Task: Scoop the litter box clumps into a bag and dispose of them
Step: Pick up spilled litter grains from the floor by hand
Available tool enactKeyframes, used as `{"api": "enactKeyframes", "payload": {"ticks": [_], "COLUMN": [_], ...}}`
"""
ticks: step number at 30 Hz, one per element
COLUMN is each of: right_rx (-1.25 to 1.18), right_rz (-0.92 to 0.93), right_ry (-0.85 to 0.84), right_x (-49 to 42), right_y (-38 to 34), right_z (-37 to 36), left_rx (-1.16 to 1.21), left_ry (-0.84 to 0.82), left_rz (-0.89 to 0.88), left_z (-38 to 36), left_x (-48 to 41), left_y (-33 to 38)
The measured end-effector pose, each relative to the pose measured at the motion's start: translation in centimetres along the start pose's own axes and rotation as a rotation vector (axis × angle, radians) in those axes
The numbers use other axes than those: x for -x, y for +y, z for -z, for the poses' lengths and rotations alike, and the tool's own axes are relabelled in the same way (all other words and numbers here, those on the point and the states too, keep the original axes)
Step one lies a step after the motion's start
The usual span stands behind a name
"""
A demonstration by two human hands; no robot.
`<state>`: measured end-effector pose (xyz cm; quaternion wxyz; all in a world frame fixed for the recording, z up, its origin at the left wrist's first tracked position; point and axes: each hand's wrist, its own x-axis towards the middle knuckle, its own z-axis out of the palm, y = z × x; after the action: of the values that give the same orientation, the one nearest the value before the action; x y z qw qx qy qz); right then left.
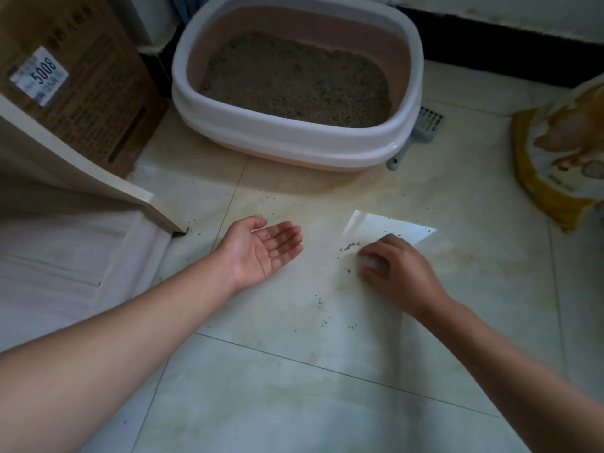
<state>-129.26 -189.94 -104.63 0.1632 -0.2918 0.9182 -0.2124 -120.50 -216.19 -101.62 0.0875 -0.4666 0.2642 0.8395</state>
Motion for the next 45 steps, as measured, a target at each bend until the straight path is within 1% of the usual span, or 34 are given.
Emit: {"api": "enactKeyframes", "payload": {"ticks": [3, 8, 11, 14, 17, 21, 23, 29, 33, 36, 38, 40, 41, 43, 45], "right_rx": [-0.029, -0.013, -0.013, -0.097, -0.185, -0.221, -0.189, -0.117, -0.036, 0.048, 0.152, 0.190, 0.154, -0.017, -0.136], "right_rz": [0.024, 0.112, 0.131, 0.038, -0.103, -0.322, -0.387, -0.444, -0.390, -0.383, -0.371, -0.364, -0.360, -0.308, -0.143], "right_ry": [0.027, 0.045, 0.060, 0.156, 0.273, 0.421, 0.433, 0.425, 0.395, 0.372, 0.335, 0.292, 0.281, 0.287, 0.295], "right_x": [-0.1, -0.4, -0.3, 0.0, 0.1, -0.3, -0.5, -1.2, -1.6, -2.0, -2.4, -2.7, -2.7, -2.6, -2.4], "right_y": [-0.3, -1.4, -1.4, -0.2, 1.7, 4.8, 6.2, 7.4, 7.3, 7.3, 7.3, 7.2, 7.0, 6.0, 3.6], "right_z": [-0.6, -1.8, -1.9, -1.2, 0.2, 2.4, 3.0, 3.3, 3.5, 3.6, 3.6, 3.7, 3.7, 3.5, 3.1], "left_rx": [-0.011, -0.017, -0.024, -0.015, -0.002, -0.002, -0.006, -0.029, -0.040, -0.047, -0.046, -0.050, -0.054, -0.056, -0.059], "left_ry": [0.025, 0.016, 0.009, -0.003, -0.015, -0.015, -0.017, -0.010, -0.013, -0.010, -0.008, -0.005, -0.005, -0.015, -0.031], "left_rz": [-0.005, -0.004, 0.003, 0.009, 0.010, 0.011, 0.013, 0.028, 0.034, 0.033, 0.029, 0.027, 0.029, 0.036, 0.057], "left_z": [-0.4, -0.8, -0.8, -0.7, -0.7, -1.2, -1.6, -2.8, -3.3, -3.4, -3.6, -3.7, -3.8, -4.0, -4.4], "left_x": [0.1, 0.3, 0.3, 0.2, 0.1, -0.2, -0.4, -0.9, -1.0, -1.1, -1.0, -1.0, -1.0, -0.9, -1.0], "left_y": [-0.3, -0.8, -1.1, -1.2, -1.1, -1.2, -1.3, -2.0, -2.4, -2.4, -2.4, -2.4, -2.4, -2.5, -2.8]}}
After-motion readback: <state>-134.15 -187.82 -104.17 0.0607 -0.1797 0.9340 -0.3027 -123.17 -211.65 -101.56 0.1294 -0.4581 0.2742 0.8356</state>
